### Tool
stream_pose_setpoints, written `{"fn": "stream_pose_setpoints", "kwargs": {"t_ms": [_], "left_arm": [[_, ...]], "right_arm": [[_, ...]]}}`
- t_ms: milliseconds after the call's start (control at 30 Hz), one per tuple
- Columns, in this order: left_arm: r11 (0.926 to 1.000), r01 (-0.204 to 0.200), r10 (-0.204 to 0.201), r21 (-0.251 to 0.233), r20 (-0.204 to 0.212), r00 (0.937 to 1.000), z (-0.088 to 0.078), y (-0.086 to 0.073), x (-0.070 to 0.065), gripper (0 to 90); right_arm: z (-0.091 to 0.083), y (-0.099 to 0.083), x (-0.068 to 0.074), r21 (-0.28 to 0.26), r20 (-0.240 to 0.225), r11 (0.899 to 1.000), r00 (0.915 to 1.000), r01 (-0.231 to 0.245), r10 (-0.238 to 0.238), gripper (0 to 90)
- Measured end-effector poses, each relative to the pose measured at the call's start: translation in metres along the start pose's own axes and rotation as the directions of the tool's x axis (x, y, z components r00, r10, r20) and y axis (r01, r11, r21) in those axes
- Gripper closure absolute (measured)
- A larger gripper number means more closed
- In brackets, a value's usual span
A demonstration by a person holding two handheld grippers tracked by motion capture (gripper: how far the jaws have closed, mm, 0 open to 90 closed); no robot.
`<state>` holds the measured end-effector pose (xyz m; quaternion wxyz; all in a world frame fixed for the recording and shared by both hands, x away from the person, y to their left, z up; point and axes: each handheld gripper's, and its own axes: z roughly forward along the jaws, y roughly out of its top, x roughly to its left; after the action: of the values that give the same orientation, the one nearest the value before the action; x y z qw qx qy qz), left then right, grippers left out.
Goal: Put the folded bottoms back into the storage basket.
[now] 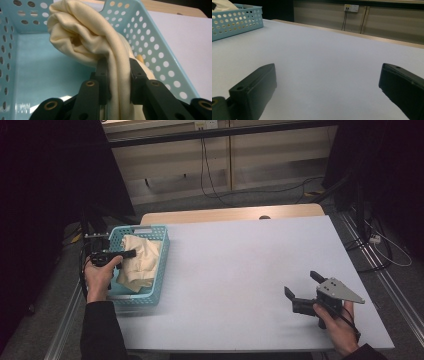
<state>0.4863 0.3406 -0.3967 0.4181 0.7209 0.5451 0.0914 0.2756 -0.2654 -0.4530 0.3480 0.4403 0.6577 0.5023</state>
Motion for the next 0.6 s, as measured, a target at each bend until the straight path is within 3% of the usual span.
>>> {"fn": "stream_pose_setpoints", "kwargs": {"t_ms": [600], "left_arm": [[1.0,0.001,-0.001,0.006,-0.052,0.9987,0.0049,-0.0066,0.008,73.8]], "right_arm": [[0.0,0.0001,0.0001,0.0,0.0,1.0,1.0,0.001,-0.001,1.1]]}}
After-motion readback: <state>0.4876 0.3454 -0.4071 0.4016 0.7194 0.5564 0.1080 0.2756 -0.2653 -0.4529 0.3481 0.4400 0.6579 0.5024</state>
